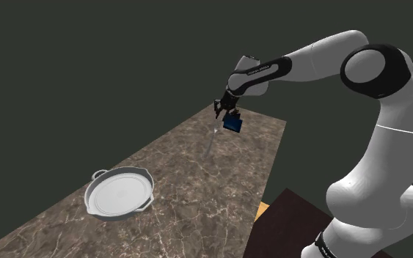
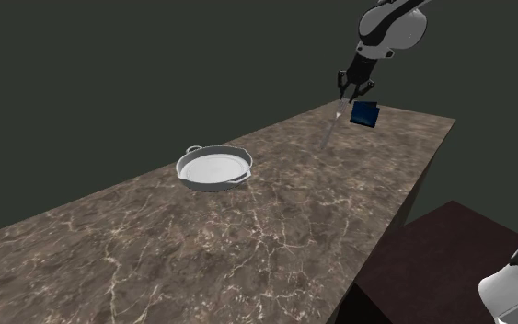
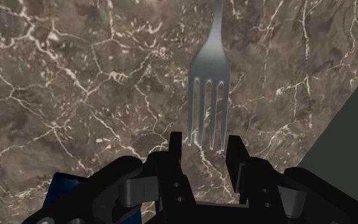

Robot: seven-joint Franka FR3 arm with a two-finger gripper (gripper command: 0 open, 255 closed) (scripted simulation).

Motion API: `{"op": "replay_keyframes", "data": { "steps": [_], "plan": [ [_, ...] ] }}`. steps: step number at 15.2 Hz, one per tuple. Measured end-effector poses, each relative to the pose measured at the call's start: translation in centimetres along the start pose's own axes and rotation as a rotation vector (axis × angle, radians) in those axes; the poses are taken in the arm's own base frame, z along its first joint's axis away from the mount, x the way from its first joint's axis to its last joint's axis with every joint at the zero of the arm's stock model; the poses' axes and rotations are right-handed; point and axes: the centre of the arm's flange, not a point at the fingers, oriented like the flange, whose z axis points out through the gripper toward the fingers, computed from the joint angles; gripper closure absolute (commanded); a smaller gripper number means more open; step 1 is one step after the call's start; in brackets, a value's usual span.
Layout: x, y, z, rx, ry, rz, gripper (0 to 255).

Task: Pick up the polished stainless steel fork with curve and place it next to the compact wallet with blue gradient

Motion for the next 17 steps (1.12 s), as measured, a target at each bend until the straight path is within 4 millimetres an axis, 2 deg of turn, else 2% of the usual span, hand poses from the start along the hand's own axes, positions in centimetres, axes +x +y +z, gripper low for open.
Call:
{"op": "replay_keyframes", "data": {
  "steps": [17],
  "plan": [
    [-1.6,2.4,8.6,-0.001,-0.003,-0.001,255]
  ]
}}
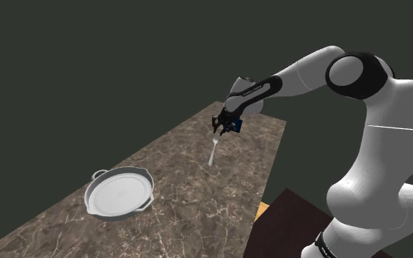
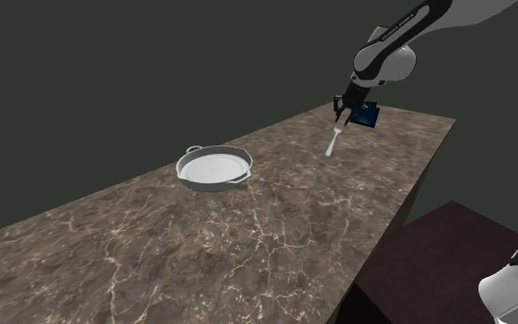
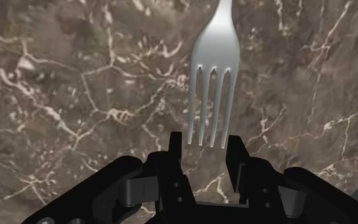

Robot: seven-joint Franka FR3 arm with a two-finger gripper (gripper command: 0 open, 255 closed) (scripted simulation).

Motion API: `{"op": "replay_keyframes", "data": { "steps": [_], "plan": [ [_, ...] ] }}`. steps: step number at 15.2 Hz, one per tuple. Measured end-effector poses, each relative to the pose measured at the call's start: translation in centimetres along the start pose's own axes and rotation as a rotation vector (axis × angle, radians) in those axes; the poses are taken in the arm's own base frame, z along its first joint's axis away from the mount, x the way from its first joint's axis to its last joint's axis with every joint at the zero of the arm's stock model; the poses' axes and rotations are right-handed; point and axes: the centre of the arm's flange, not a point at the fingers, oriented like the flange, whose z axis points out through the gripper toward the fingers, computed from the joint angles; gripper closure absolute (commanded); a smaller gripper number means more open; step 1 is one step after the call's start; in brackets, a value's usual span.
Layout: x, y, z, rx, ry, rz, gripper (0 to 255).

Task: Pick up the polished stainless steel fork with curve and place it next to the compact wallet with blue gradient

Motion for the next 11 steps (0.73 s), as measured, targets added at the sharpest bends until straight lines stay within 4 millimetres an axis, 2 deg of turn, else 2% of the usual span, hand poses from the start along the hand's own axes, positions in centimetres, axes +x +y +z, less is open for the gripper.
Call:
{"op": "replay_keyframes", "data": {
  "steps": [5,11],
  "plan": [
    [-0.2,0.7,2.4,0.0,0.0,0.0,255],
    [-0.3,0.7,2.6,0.0,0.0,0.0,255]
  ]
}}
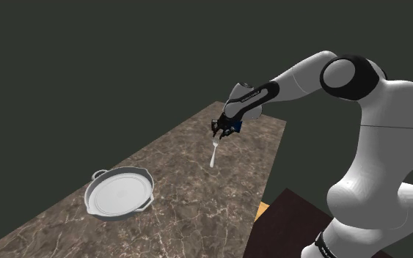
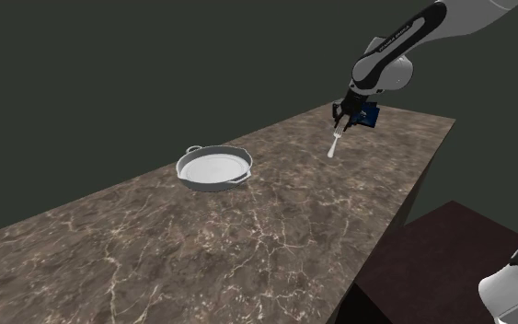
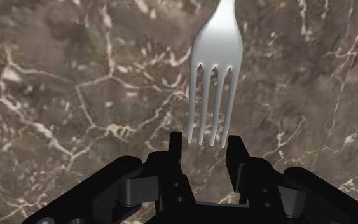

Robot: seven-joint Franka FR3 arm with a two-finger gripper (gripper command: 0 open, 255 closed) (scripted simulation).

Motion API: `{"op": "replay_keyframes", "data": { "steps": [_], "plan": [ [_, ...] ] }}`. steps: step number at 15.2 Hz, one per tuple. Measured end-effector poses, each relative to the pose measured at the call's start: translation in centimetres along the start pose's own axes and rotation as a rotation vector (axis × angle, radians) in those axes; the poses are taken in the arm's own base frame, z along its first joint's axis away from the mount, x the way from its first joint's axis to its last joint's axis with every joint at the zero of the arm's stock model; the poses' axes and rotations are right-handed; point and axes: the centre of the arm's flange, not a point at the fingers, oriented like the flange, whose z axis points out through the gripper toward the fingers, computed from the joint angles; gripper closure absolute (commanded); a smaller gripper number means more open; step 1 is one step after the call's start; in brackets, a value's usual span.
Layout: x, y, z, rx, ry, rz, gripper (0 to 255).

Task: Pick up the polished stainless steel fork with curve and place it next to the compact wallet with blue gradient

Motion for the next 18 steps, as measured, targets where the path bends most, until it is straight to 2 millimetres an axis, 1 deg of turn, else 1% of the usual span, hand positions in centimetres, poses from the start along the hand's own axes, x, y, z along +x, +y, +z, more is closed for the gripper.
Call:
{"op": "replay_keyframes", "data": {
  "steps": [1,7,8,11,12,14,18],
  "plan": [
    [0.0,0.0,0.0,0.0,0.0,0.0,0],
    [0.0,0.0,0.0,0.0,0.0,0.0,0],
    [0.0,-0.1,-0.7,0.0,0.0,0.0,0],
    [0.0,0.1,-4.0,0.0,0.001,0.0,0],
    [0.0,-0.1,-4.5,0.0,0.001,0.0,0],
    [0.0,0.0,-4.9,0.0,0.001,0.0,0],
    [0.0,0.0,-5.0,0.0,0.0,0.0,0]
  ]
}}
